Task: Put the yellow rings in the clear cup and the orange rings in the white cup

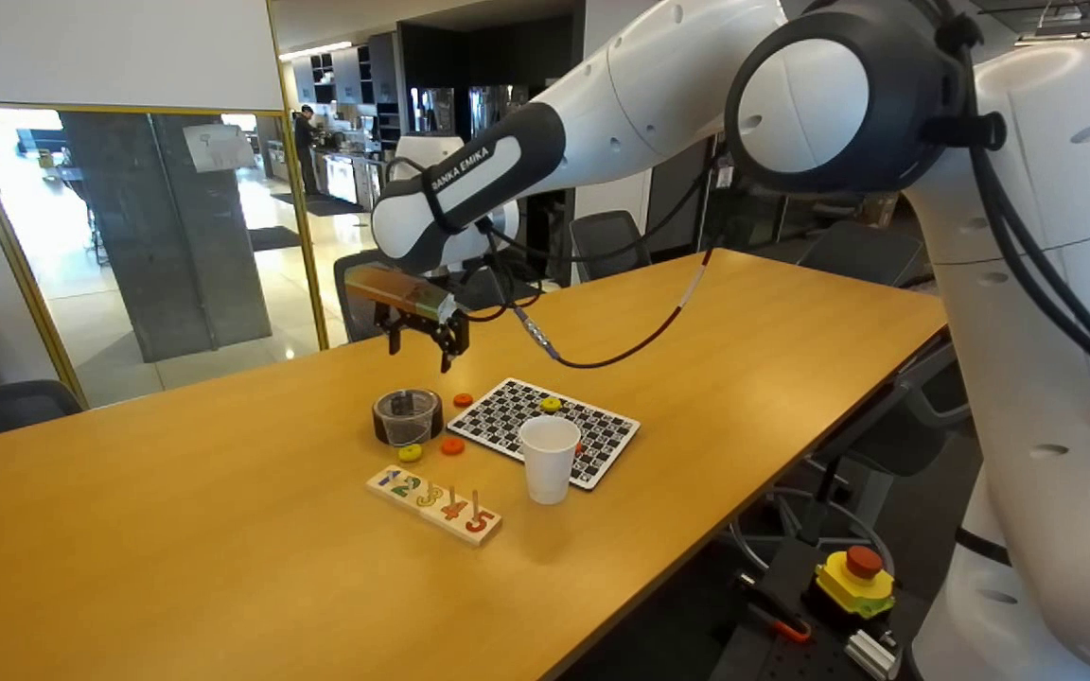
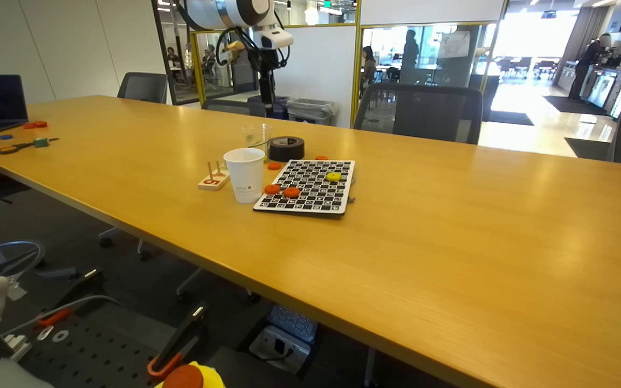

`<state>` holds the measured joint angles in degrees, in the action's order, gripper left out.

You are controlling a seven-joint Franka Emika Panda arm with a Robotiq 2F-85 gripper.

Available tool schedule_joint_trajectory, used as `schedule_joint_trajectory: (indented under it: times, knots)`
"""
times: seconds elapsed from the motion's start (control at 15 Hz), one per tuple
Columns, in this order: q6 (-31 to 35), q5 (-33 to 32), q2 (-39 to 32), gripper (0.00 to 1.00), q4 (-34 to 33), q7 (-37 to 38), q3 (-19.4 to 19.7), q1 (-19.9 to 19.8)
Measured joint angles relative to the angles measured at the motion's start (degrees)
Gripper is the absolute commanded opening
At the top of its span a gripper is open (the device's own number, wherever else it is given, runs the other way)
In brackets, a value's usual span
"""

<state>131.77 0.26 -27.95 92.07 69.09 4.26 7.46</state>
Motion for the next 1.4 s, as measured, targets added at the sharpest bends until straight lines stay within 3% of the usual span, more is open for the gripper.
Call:
schedule_joint_trajectory:
  times: [0.33,0.6,1.07,1.4]
  knots:
    - [-1.0,0.0,1.0,1.00,2.8,9.7,3.4,-2.0]
    - [-3.5,0.8,-0.7,1.00,4.7,14.4,3.8,-3.4]
    - [-5.4,9.8,-4.0,1.00,5.0,9.3,-1.0,-5.9]
    - [-5.4,12.7,-5.5,1.00,5.0,6.2,-1.8,-6.3]
